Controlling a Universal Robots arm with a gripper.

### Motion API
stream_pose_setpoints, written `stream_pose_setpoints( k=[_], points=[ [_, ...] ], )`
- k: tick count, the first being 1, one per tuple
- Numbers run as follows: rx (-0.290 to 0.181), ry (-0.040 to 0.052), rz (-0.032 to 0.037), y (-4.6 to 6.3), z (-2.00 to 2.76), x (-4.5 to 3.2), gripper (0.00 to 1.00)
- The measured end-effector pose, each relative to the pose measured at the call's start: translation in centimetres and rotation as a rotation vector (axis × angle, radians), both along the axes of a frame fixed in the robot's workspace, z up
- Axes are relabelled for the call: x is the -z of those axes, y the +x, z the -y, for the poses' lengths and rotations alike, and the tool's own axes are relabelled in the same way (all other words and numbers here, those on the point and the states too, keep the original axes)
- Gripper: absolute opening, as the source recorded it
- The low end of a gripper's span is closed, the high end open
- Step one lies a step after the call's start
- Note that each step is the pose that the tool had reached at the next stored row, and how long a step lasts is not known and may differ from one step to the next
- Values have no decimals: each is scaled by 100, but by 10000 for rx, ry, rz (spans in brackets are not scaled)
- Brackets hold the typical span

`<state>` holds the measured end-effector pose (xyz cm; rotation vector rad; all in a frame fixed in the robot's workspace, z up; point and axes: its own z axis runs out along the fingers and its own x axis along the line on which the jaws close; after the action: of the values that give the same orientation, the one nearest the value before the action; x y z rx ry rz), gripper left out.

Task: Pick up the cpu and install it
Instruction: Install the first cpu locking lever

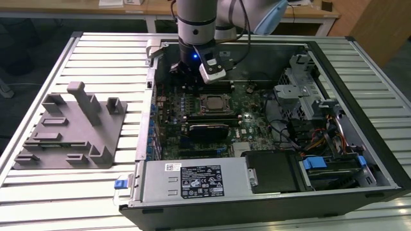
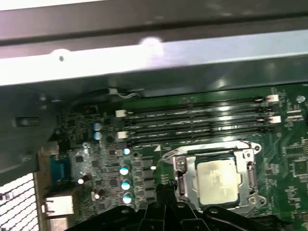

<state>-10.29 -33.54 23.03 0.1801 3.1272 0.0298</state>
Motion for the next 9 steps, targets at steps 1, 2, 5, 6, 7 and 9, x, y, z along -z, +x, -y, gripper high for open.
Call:
stream_pose_setpoints(
  k=[1, 2, 5, 6, 7, 9],
  points=[
    [0, 4, -1, -17, 0, 0, 11],
    [-1, 7, 0, -27, 0, 0, 11],
    [-2, 15, -3, -37, 0, -5, 11],
    [-2, 30, -1, -38, 1, -11, 11],
    [-1, 44, 0, -38, 0, -23, 11],
    [0, 55, 1, -39, 0, -57, 11]
  ],
)
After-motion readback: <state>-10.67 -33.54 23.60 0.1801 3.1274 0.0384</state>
